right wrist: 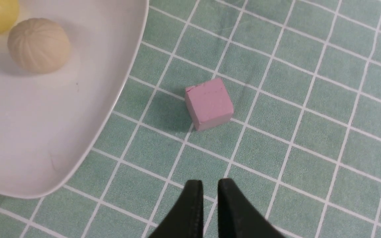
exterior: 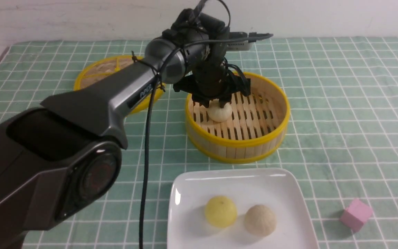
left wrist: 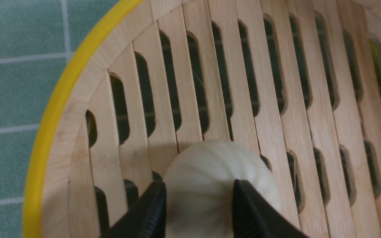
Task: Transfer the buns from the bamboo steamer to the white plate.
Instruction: 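Reach into the bamboo steamer and grasp a bun with the left gripper, then carry the bun from the bamboo steamer to the plate with the left gripper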
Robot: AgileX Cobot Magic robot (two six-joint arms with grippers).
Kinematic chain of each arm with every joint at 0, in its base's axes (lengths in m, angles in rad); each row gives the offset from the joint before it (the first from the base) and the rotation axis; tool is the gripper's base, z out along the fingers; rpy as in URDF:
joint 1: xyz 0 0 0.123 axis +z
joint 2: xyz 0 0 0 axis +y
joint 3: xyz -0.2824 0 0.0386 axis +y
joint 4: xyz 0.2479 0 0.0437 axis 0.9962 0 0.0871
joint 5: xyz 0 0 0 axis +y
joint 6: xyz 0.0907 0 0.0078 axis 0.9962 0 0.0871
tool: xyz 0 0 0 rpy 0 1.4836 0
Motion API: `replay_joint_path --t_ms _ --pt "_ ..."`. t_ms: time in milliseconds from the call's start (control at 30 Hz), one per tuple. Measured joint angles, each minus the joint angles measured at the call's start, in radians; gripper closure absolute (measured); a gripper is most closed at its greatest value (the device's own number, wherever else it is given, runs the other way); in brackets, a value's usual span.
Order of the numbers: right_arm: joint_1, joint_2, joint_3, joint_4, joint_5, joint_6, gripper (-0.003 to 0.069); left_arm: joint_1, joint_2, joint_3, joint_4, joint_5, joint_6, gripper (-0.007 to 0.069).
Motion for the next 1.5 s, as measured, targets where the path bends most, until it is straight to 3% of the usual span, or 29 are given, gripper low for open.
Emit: replay_joint_path --t_ms 133,200,233,267,300,367,600,767,933,1000,1100,1200,1500 --pt "0.000 0.000 0.000 0.000 -0.002 0.000 0.0557 0.000 0.026 -0.006 -0.002 -0.026 -0.019 0.0321" --pt "0.000 0.000 0.000 0.000 -0.002 0.000 0.0555 0.000 0.025 -0.007 -0.011 -0.023 -0.022 0.0396" --pt "0.000 0.000 0.000 0.000 -0.002 0.000 0.0554 0.000 0.021 -0.008 -0.023 -0.016 -0.021 0.0468" --pt "0.000 0.000 0.000 0.000 -0.002 0.000 0.0553 0.000 0.019 -0.008 -0.026 -0.014 -0.020 0.0480" --pt "0.000 0.000 0.000 0.001 -0.002 0.000 0.0552 0.000 0.008 -0.008 -0.042 0.005 -0.006 0.0552" --pt "0.000 0.000 0.000 0.001 -0.002 0.000 0.0550 -0.001 -0.018 -0.008 -0.065 0.036 0.023 0.0592" --pt "0.000 0.000 0.000 0.001 -0.002 0.000 0.0543 -0.001 -0.286 -0.005 -0.046 0.240 0.189 0.0599" --pt "0.000 0.000 0.000 0.003 -0.002 0.000 0.0538 -0.001 -0.496 0.086 -0.032 0.264 0.223 0.0599" --pt "0.000 0.000 0.000 0.004 -0.002 0.000 0.0531 -0.024 -0.714 0.428 -0.162 0.270 0.233 0.0599" --pt "0.000 0.000 0.000 0.004 -0.002 0.000 0.0531 -0.076 -0.782 0.635 -0.216 0.267 0.238 0.0597" --pt "0.000 0.000 0.000 0.004 -0.002 0.000 0.0528 -0.141 -0.818 0.809 -0.262 0.210 0.241 0.0596" --pt "0.000 0.000 0.000 0.005 -0.002 0.000 0.0524 -0.239 -0.819 1.006 -0.300 0.035 0.242 0.0595" --pt "0.000 0.000 0.000 0.009 -0.002 0.000 0.0514 -0.308 -0.746 1.101 -0.307 -0.101 0.242 0.0586"
